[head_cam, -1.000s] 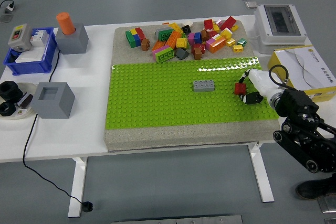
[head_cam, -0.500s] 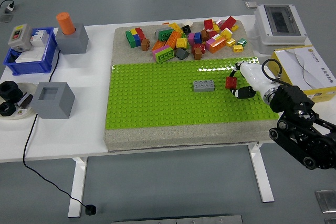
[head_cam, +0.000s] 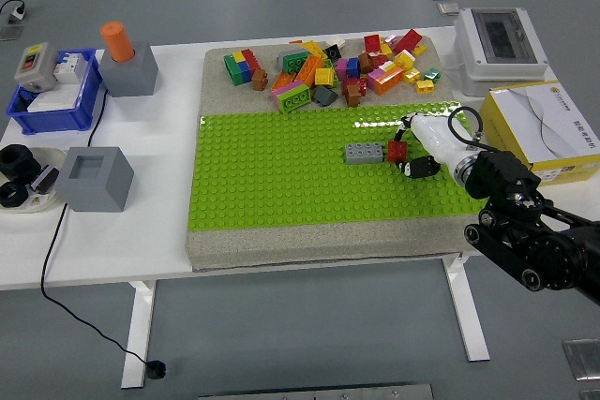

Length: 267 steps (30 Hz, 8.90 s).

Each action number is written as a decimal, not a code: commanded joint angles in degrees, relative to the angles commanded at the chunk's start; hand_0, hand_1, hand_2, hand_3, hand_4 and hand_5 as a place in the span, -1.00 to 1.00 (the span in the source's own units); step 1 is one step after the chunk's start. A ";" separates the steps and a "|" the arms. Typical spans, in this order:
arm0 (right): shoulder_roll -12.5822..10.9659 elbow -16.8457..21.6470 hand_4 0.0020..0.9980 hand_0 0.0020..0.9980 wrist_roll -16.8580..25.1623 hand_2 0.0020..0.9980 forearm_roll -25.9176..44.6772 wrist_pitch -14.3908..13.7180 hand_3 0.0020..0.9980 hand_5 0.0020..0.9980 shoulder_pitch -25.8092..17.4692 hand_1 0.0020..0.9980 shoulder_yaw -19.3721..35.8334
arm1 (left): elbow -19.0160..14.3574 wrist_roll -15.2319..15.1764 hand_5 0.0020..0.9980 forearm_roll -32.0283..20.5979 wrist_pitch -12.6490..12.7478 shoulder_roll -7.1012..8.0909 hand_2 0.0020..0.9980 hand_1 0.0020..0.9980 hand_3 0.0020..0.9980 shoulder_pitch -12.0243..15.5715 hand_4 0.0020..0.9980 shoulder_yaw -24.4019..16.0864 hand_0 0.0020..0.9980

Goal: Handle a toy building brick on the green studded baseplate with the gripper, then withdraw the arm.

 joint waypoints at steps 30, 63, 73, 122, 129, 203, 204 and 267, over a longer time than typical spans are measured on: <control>1.51 -2.91 0.29 0.41 0.43 0.86 -0.31 -0.36 0.40 -0.59 0.60 0.67 -0.54 | 0.00 0.14 0.56 0.54 0.02 -0.15 0.41 0.53 0.08 -0.01 1.00 -0.22 0.55; -3.73 9.02 0.61 0.42 -0.63 0.87 -3.08 0.34 0.35 -0.23 -3.39 0.69 1.20 | 0.00 -0.15 0.55 0.52 0.07 -0.25 0.38 0.51 0.07 0.15 1.00 -0.70 0.55; -2.88 6.63 0.61 0.42 -0.02 0.88 -2.23 0.06 0.33 -0.15 -3.16 0.69 0.49 | 0.00 -0.20 0.55 0.72 0.08 -0.21 0.38 0.51 0.08 0.11 1.00 -0.79 0.55; -0.96 2.03 0.58 0.40 1.16 0.87 -1.60 -0.88 0.33 -0.16 -2.66 0.69 -2.11 | 0.00 -0.69 0.57 1.01 0.19 -0.28 0.38 0.50 0.08 0.28 1.00 -0.84 0.54; -0.80 2.11 0.58 0.40 1.43 0.87 -1.64 -1.21 0.33 -0.16 -2.60 0.69 -2.01 | 0.00 -0.86 0.57 0.97 0.32 -0.23 0.37 0.50 0.08 0.22 1.00 -0.86 0.54; -4.91 20.90 0.41 -0.17 19.38 0.41 30.61 -16.16 0.37 -0.60 -22.30 0.06 22.08 | 0.00 0.05 0.60 2.81 -0.34 -0.94 0.39 0.51 0.16 0.63 1.00 -1.50 0.54; -4.75 20.96 0.40 -0.17 19.63 0.40 31.14 -16.34 0.36 -0.59 -22.41 0.07 22.20 | 0.00 0.08 0.61 2.91 -0.37 -0.90 0.39 0.51 0.17 0.60 1.00 -1.58 0.54; -9.72 16.47 0.46 0.20 5.46 0.63 -1.64 -6.12 0.41 -0.60 -14.64 0.42 18.98 | 0.00 -0.05 0.61 3.26 -0.48 -1.05 0.40 0.52 0.17 0.30 1.00 -1.97 0.55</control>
